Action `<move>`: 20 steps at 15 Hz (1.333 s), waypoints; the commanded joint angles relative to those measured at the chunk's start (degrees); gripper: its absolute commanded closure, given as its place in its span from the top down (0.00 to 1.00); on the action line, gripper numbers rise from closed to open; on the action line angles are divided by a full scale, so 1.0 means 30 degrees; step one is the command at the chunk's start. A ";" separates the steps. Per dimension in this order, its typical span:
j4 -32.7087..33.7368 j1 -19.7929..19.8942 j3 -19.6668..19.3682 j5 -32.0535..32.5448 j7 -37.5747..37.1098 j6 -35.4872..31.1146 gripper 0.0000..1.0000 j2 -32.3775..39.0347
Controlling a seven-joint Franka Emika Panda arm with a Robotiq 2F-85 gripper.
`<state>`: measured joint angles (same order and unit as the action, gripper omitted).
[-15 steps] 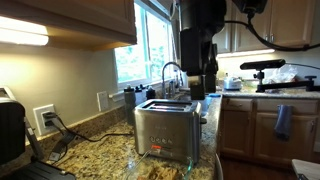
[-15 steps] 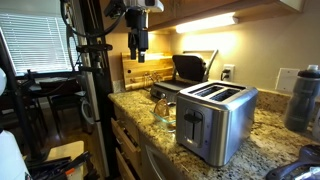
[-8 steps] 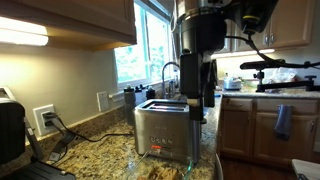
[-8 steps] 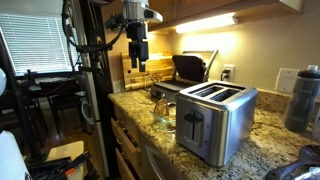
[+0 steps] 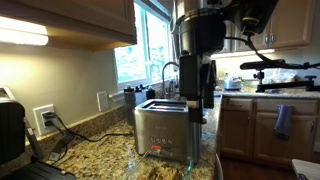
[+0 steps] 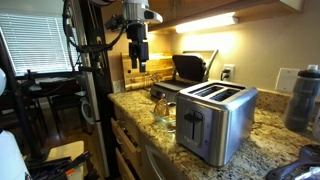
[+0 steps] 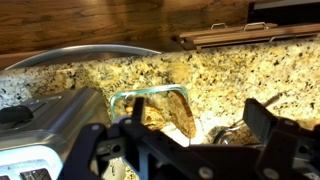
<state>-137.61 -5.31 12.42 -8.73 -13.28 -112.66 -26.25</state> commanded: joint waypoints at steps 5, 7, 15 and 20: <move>-0.0478 -0.0528 0.0553 0.0780 -0.0190 -0.2536 1.00 0.1131; -0.0541 -0.0557 0.0703 0.1142 -0.0078 -0.3450 1.00 0.1744; -0.0354 -0.0550 0.0729 0.1891 -0.0479 -0.6285 1.00 0.4847; -0.0138 -0.0719 0.0427 0.1784 -0.0058 -0.6304 1.00 0.5673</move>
<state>-138.07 -6.13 15.04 -3.67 -13.26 -131.66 -9.26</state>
